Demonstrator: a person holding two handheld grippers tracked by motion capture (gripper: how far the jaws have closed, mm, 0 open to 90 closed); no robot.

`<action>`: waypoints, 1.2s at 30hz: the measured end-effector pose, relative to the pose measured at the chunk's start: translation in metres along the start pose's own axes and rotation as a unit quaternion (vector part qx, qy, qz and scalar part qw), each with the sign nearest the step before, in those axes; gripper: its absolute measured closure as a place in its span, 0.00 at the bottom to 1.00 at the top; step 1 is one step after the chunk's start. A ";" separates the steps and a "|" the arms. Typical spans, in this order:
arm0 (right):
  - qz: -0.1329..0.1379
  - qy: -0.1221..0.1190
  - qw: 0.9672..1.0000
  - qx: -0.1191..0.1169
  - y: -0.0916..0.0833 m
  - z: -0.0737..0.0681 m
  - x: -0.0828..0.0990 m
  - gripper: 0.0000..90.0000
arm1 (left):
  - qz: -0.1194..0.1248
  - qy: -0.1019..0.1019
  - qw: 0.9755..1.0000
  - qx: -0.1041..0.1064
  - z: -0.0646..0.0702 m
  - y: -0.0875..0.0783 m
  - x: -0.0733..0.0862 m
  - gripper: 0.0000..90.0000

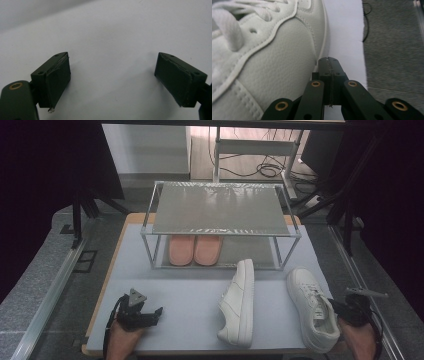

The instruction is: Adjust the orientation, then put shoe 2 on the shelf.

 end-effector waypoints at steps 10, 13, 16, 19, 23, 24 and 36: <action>0.021 -0.021 1.000 -0.003 -0.018 -0.010 -0.013 1.00 | 0.000 0.000 1.000 0.000 0.000 0.000 0.000 0.15; 0.026 -0.026 0.999 -0.006 -0.023 -0.014 -0.019 1.00 | 0.000 0.000 1.000 0.001 0.000 0.000 0.000 0.15; 0.032 -0.036 0.999 -0.007 -0.028 -0.019 -0.025 1.00 | 0.000 0.000 1.000 0.000 0.000 0.000 0.000 0.15; 0.037 -0.042 0.998 -0.013 -0.030 -0.026 -0.030 1.00 | 0.000 0.000 1.000 0.000 0.000 0.000 0.000 0.15; 0.045 -0.048 0.998 -0.021 -0.032 -0.030 -0.036 1.00 | 0.000 0.000 1.000 0.000 0.000 0.000 0.000 0.15; 0.046 -0.047 0.998 -0.026 -0.032 -0.031 -0.037 1.00 | 0.000 0.000 1.000 0.000 0.000 0.000 0.000 0.15; 0.059 -0.071 0.993 -0.077 -0.031 -0.062 -0.054 1.00 | 0.000 0.000 1.000 0.000 0.000 0.000 0.000 0.15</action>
Point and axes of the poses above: each handheld gripper's, and its own axes: y roughly forward along the jaws, x roughly out of its underside, z roughly to its right, the point moved 2 cm from there along y, roughly forward along the jaws, and after that the axes turned 15 degrees about -x, right-handed, at the moved point
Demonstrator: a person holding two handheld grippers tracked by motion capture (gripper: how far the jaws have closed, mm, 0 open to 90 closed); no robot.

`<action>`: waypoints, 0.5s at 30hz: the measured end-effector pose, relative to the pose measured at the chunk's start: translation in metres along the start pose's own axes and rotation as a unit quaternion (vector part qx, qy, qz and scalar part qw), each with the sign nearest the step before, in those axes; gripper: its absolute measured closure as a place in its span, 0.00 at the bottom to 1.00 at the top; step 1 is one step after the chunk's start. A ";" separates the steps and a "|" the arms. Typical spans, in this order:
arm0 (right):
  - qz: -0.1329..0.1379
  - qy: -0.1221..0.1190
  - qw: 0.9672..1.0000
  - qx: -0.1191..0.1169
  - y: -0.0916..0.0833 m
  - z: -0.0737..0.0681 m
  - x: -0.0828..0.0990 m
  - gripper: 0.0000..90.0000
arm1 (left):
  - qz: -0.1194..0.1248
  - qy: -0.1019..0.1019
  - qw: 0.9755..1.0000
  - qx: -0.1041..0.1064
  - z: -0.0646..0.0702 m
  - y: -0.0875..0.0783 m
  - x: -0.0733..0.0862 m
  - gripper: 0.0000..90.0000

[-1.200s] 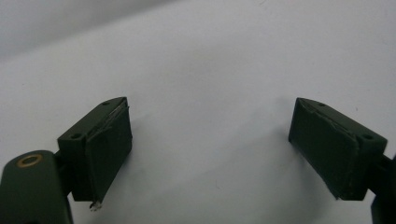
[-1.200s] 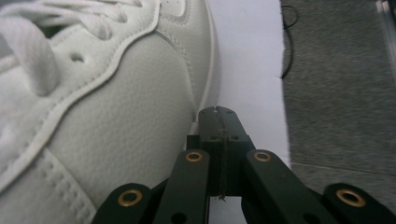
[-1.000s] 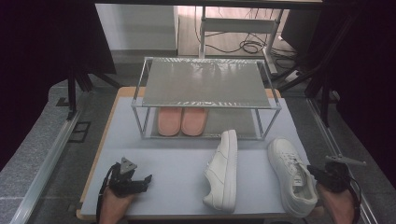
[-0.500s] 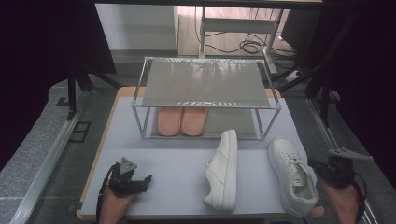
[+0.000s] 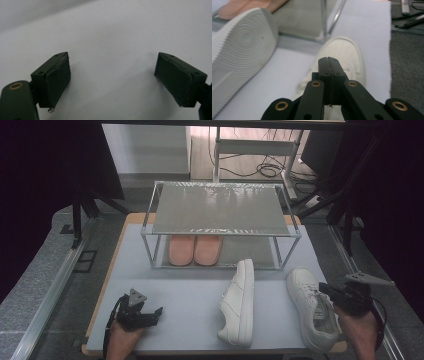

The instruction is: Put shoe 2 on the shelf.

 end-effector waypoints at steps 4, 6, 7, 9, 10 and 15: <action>-0.005 -0.013 1.000 -0.015 0.009 -0.012 -0.006 1.00 | 0.000 0.000 1.000 0.000 0.000 0.000 0.000 0.15; -0.005 -0.020 1.000 -0.024 0.014 -0.019 -0.009 1.00 | 0.000 0.000 1.000 0.000 0.000 0.000 0.000 0.15; -0.006 -0.022 0.999 -0.029 0.016 -0.022 -0.010 1.00 | 0.000 0.000 1.000 0.000 0.000 0.000 0.000 0.15; -0.009 -0.027 0.999 -0.040 0.022 -0.029 -0.013 1.00 | 0.000 0.000 1.000 0.000 0.000 0.000 0.000 0.15; -0.011 -0.030 0.998 -0.045 0.026 -0.032 -0.015 1.00 | 0.000 0.000 1.000 0.000 0.000 0.000 0.000 0.15; -0.021 -0.043 0.997 -0.068 0.041 -0.049 -0.021 1.00 | 0.000 0.000 1.000 0.000 0.000 0.000 0.000 0.15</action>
Point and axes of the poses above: each handheld gripper's, and its own axes: y roughly forward along the jaws, x roughly out of its underside, z roughly to its right, the point moved 2 cm from there along y, roughly forward along the jaws, and after that the axes turned 15 degrees about -x, right-handed, at the moved point
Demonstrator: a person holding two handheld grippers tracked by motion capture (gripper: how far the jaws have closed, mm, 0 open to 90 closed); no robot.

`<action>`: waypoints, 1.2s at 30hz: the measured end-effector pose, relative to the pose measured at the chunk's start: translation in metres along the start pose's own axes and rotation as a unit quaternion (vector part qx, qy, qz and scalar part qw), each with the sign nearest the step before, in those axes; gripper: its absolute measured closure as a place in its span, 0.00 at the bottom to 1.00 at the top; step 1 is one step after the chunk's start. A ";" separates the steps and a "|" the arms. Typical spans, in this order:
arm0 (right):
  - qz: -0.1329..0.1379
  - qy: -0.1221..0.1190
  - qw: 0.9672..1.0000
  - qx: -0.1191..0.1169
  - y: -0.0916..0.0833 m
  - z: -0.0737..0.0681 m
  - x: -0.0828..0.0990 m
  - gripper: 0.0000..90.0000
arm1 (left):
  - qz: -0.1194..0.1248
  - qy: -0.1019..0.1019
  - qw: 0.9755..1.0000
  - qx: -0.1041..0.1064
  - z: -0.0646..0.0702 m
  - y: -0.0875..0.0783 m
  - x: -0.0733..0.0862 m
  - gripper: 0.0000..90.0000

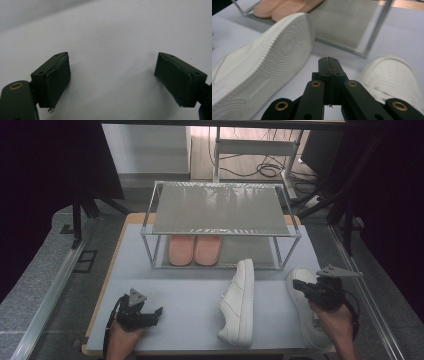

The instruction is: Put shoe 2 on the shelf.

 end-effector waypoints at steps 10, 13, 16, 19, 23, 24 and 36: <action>-0.020 -0.026 0.999 -0.028 0.034 -0.020 -0.009 1.00 | 0.001 -0.002 1.000 0.000 0.000 0.000 0.000 0.15; -0.022 -0.029 0.999 -0.035 0.042 -0.023 -0.011 1.00 | 0.001 -0.001 1.000 -0.001 0.000 0.000 0.000 0.15; -0.021 -0.032 0.998 -0.044 0.051 -0.026 -0.013 1.00 | 0.001 -0.001 1.000 -0.001 0.000 0.000 0.000 0.15; -0.021 -0.037 0.998 -0.049 0.059 -0.029 -0.015 1.00 | 0.001 -0.001 1.000 -0.001 0.000 0.000 0.000 0.15; -0.016 -0.044 0.997 -0.055 0.066 -0.033 -0.020 1.00 | 0.001 0.000 1.000 -0.001 0.000 0.000 0.000 0.15; -0.015 -0.044 0.997 -0.058 0.068 -0.034 -0.021 1.00 | 0.001 0.000 1.000 -0.001 0.000 0.000 0.000 0.15; -0.010 -0.055 0.995 -0.084 0.092 -0.044 -0.034 1.00 | 0.001 0.001 1.000 -0.001 0.000 0.000 0.000 0.15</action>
Point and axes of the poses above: each handheld gripper's, and its own axes: y roughly forward along the jaws, x roughly out of its underside, z roughly to its right, the point moved 2 cm from there along y, roughly forward along the jaws, and after that the axes turned 15 degrees about -x, right-handed, at the moved point
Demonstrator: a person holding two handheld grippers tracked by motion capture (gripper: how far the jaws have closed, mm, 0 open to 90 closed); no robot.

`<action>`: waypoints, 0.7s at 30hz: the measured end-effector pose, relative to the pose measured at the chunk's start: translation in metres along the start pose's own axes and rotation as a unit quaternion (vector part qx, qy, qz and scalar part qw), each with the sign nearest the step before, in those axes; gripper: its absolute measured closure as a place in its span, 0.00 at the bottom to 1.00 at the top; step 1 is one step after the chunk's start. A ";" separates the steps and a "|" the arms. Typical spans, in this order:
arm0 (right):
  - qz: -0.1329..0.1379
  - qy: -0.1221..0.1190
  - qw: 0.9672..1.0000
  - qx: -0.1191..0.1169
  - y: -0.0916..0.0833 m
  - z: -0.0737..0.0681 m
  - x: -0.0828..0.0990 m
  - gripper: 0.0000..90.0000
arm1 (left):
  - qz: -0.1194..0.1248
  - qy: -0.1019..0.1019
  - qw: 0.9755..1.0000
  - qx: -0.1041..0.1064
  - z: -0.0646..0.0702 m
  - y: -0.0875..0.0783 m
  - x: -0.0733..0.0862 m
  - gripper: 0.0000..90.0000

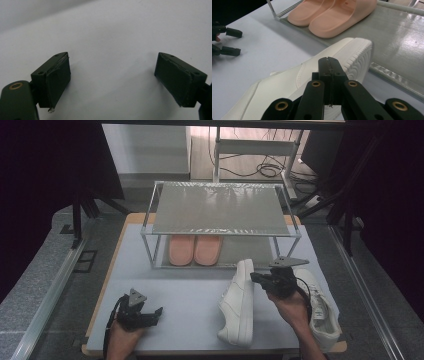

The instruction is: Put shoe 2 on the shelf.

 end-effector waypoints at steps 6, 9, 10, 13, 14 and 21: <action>-0.010 -0.002 1.000 -0.004 0.008 0.001 -0.001 1.00 | 0.001 -0.001 1.000 0.000 0.000 0.000 0.000 0.15; -0.008 0.003 1.000 -0.005 0.008 0.003 0.001 1.00 | 0.000 0.001 1.000 0.000 0.000 0.000 0.000 0.15; -0.006 0.006 1.000 -0.007 0.007 0.003 0.002 1.00 | -0.001 0.002 1.000 0.000 0.000 0.000 0.000 0.15; -0.004 0.007 1.000 -0.008 0.003 0.004 0.004 1.00 | 0.000 0.002 1.000 0.000 0.000 0.000 0.000 0.15; -0.004 0.010 1.000 -0.008 0.001 0.004 0.005 1.00 | 0.000 0.002 1.000 0.000 0.000 0.000 0.000 0.15; -0.003 0.010 1.000 0.005 -0.011 0.005 0.011 1.00 | 0.001 0.001 1.000 0.000 0.000 0.000 0.000 0.15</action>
Point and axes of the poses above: each handheld gripper's, and its own axes: y roughly forward along the jaws, x roughly out of its underside, z roughly to its right, the point moved 2 cm from there along y, roughly forward along the jaws, and after that the axes turned 15 degrees about -x, right-handed, at the moved point
